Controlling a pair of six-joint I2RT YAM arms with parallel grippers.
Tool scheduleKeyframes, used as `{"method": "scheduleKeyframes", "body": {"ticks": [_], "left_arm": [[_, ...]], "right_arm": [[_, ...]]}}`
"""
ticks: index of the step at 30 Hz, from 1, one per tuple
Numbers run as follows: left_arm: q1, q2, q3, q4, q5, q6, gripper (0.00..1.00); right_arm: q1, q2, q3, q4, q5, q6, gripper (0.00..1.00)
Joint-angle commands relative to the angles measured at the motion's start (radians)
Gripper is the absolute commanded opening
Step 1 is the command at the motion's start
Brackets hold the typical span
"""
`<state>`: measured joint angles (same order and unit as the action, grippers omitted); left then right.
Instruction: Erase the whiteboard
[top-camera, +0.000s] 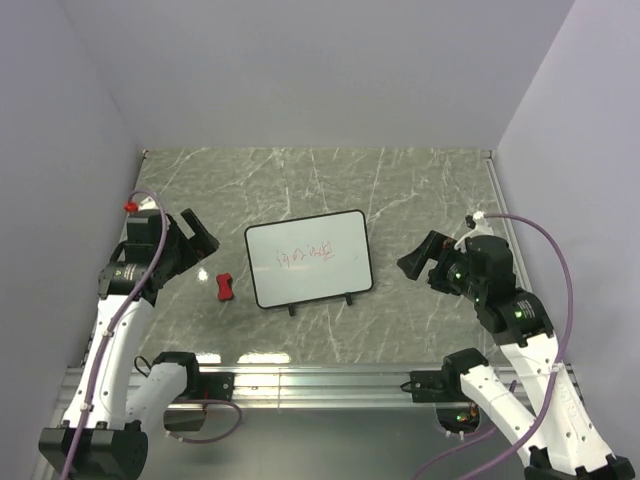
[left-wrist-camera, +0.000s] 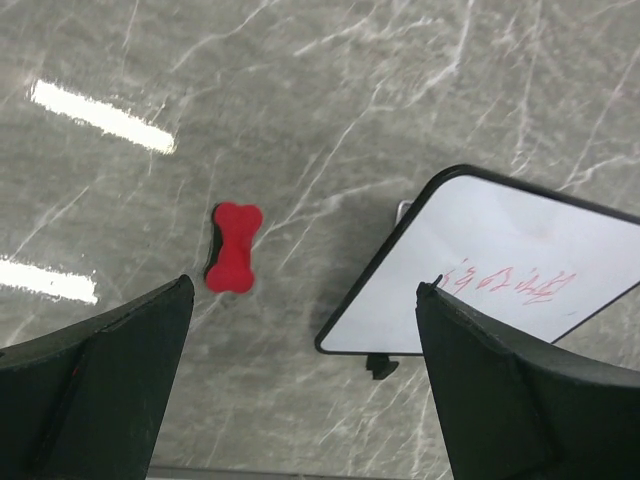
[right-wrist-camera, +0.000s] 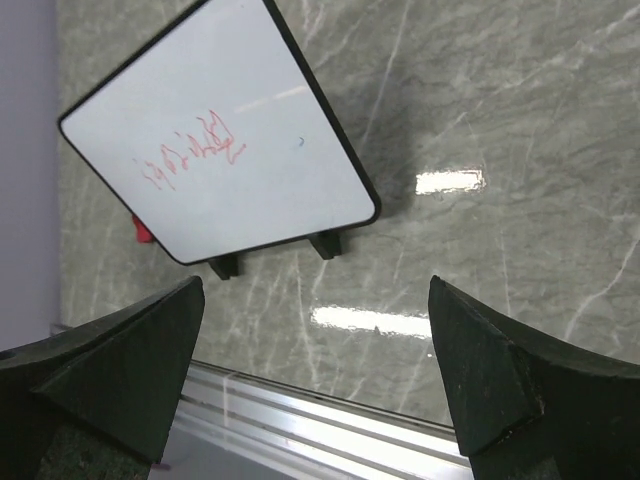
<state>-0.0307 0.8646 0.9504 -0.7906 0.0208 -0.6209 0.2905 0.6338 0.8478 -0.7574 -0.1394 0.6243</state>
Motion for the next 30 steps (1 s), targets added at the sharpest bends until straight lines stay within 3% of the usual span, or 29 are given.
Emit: {"method": "scheduleKeyframes", "body": {"ticks": [1, 9, 14, 19, 24, 27, 30], "left_arm": [[-0.003, -0.001, -0.059, 0.004, -0.018, 0.009, 1.0], [-0.043, 0.255, -0.019, -0.018, -0.097, -0.062, 0.99], [-0.144, 0.37, -0.047, 0.02, -0.16, -0.106, 0.99], [-0.222, 0.451, -0.085, 0.068, -0.183, -0.161, 0.84], [-0.224, 0.478, -0.102, 0.073, -0.219, -0.18, 0.8], [-0.224, 0.481, -0.114, 0.093, -0.219, -0.186, 0.67], [-0.224, 0.497, -0.137, 0.126, -0.206, -0.181, 0.68]], "right_arm": [[0.002, 0.024, 0.027, -0.005, -0.008, -0.055, 1.0], [0.003, 0.07, 0.037, 0.052, -0.075, -0.049, 1.0], [0.004, 0.087, 0.042, 0.041, -0.065, -0.052, 0.99], [0.002, 0.07, 0.045, 0.012, -0.045, -0.075, 0.99], [0.002, 0.06, 0.043, -0.013, -0.034, -0.089, 0.99], [0.004, 0.052, 0.04, -0.022, -0.034, -0.093, 0.99], [0.002, 0.046, 0.039, -0.034, -0.032, -0.1, 0.99]]}}
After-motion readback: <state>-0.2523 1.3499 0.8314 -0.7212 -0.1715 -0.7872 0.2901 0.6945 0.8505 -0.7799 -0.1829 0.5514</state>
